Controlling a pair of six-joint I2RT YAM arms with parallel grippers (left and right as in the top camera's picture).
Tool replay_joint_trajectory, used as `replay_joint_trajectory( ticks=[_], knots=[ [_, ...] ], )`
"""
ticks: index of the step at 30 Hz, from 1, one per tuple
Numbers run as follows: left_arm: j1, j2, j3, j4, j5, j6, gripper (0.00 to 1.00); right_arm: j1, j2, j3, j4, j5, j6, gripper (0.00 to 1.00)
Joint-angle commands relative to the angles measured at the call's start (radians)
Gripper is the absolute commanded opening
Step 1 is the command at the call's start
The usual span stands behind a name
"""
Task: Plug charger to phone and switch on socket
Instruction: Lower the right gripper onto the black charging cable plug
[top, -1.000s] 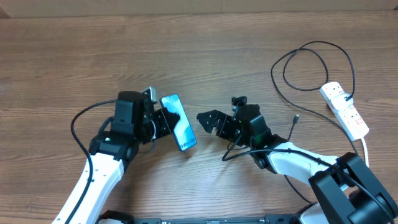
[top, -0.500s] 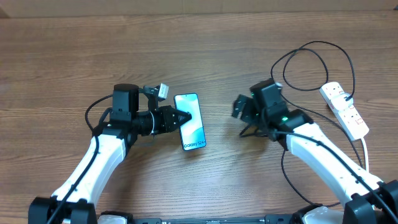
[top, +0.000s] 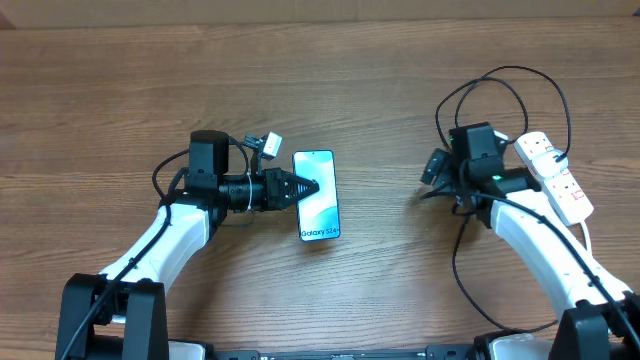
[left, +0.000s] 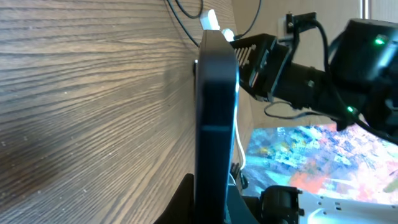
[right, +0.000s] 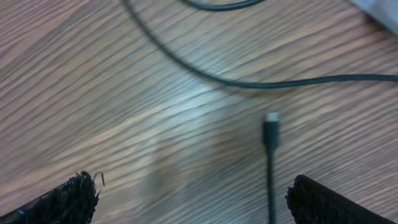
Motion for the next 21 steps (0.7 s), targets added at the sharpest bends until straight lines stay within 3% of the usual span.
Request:
replay_joint_trajectory(
  ticks=[1,3,15,21],
  knots=[
    [0.004,0.001,0.008,0.012,0.063,0.011,0.04,-0.044,0.056,0.006,0.005,0.026,-0.019,0.93],
    [0.004,0.001,0.008,0.011,0.063,0.011,0.04,-0.052,0.084,0.006,0.005,0.03,-0.019,0.82],
    [0.004,0.001,0.008,0.011,0.063,0.01,0.04,-0.11,0.245,0.006,0.04,0.064,-0.012,0.77],
    [0.004,0.001,0.008,0.011,0.062,0.006,0.04,-0.121,0.294,-0.001,0.045,-0.025,-0.016,0.5]
  ],
)
